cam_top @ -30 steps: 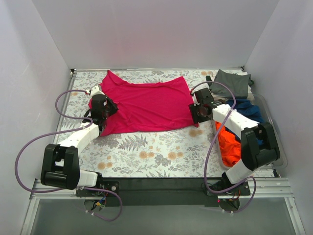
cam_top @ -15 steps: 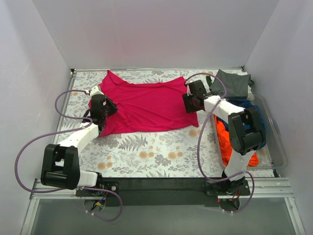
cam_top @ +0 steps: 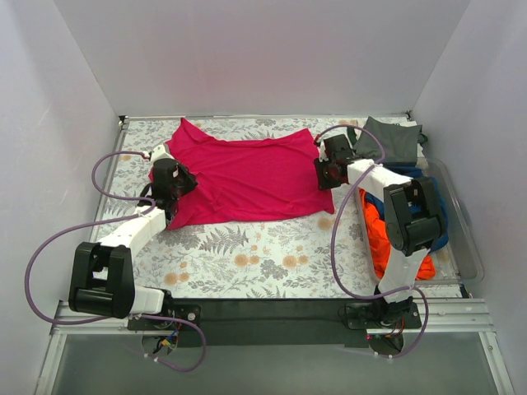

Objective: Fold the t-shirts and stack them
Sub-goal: Fold the tshirt

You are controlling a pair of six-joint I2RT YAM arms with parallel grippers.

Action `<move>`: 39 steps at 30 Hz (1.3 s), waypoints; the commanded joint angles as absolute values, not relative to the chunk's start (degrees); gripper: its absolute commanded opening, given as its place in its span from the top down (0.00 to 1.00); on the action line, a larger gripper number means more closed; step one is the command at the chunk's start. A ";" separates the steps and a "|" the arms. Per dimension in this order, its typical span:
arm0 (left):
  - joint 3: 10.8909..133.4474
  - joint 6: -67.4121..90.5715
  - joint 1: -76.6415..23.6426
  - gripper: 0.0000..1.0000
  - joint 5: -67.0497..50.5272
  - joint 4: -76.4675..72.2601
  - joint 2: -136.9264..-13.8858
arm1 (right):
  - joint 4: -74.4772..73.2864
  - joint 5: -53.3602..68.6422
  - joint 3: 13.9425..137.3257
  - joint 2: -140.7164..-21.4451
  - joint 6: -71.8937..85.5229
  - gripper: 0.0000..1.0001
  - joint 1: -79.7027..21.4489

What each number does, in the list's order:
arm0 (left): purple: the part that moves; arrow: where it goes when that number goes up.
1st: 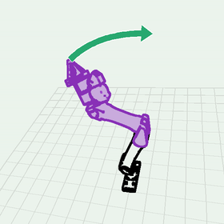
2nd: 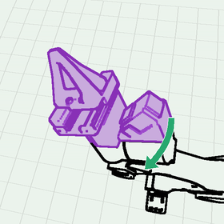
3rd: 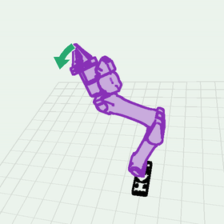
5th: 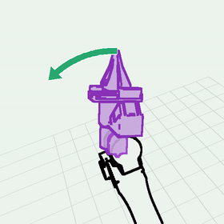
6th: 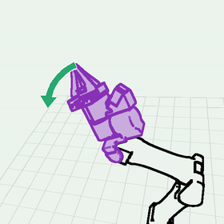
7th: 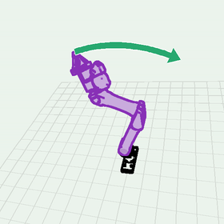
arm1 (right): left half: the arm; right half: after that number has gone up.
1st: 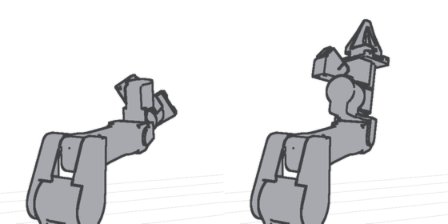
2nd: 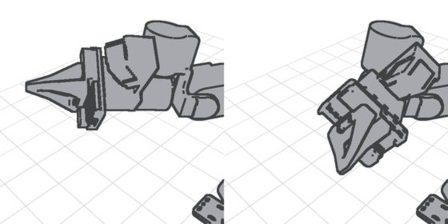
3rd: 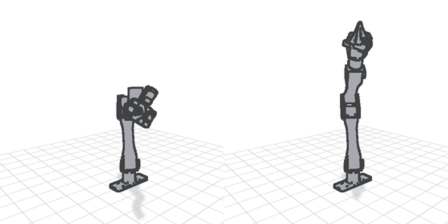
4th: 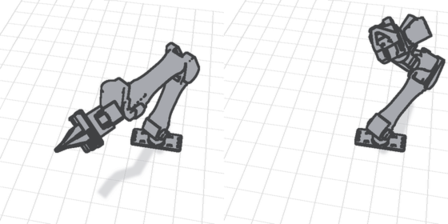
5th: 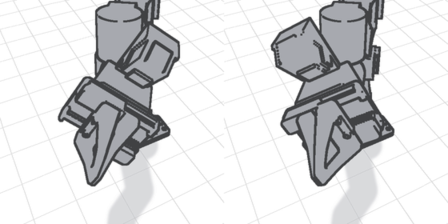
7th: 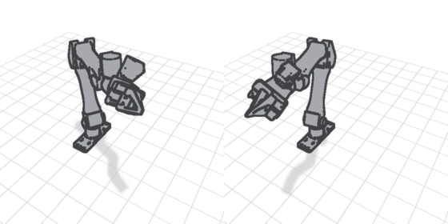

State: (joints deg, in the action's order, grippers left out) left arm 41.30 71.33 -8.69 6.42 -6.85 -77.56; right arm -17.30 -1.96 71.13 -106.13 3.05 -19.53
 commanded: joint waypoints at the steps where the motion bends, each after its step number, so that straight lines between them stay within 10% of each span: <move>1: 41.22 70.40 -8.09 1.00 7.21 -6.86 -77.17 | -15.64 4.38 72.69 -107.14 3.08 0.83 -18.20; 6: 40.87 70.40 -7.91 1.00 7.38 -7.03 -76.11 | -15.73 7.29 71.72 -105.65 2.37 0.99 -17.49; 39: 30.32 75.67 -14.58 1.00 9.84 -1.23 -47.12 | -23.37 7.21 41.58 -50.12 7.29 0.99 -18.98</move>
State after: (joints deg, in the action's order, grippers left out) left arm 31.24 74.70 -13.19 7.05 -3.81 -51.27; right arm -20.05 6.66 42.54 -55.11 6.26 -18.57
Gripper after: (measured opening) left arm 0.018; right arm 0.018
